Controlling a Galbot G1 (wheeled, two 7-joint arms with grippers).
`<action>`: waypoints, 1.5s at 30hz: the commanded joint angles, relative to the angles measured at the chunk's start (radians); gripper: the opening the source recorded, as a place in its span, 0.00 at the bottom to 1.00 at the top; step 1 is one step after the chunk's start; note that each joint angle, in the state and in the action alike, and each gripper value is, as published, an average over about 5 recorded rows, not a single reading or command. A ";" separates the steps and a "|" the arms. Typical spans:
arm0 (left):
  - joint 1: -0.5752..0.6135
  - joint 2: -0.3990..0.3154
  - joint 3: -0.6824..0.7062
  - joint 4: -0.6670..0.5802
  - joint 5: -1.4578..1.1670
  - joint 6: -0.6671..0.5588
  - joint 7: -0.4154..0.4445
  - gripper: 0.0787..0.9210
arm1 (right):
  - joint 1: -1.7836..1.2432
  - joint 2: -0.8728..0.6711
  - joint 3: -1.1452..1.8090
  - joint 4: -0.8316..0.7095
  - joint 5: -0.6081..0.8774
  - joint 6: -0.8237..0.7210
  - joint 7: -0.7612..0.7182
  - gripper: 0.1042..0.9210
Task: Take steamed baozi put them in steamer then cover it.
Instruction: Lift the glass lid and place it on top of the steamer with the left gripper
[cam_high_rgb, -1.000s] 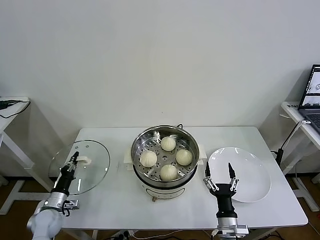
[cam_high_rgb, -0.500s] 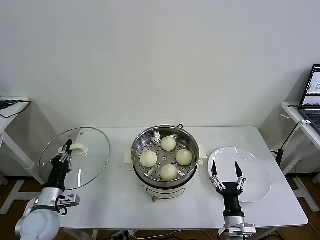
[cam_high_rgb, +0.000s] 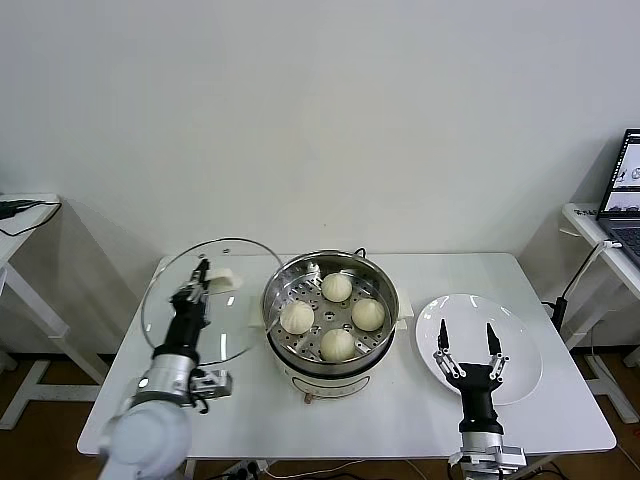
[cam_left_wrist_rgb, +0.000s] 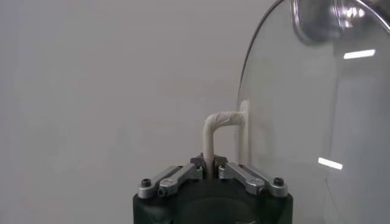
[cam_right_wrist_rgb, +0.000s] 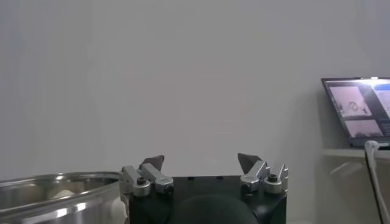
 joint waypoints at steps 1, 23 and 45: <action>-0.194 -0.020 0.340 0.001 0.149 0.178 0.109 0.13 | -0.008 0.005 0.025 0.001 -0.005 -0.002 0.001 0.88; -0.344 -0.194 0.541 0.250 0.248 0.281 0.126 0.13 | -0.014 0.042 0.054 -0.022 -0.036 0.002 0.000 0.88; -0.332 -0.290 0.518 0.378 0.313 0.255 0.085 0.13 | 0.011 0.042 0.046 -0.056 -0.042 0.005 -0.003 0.88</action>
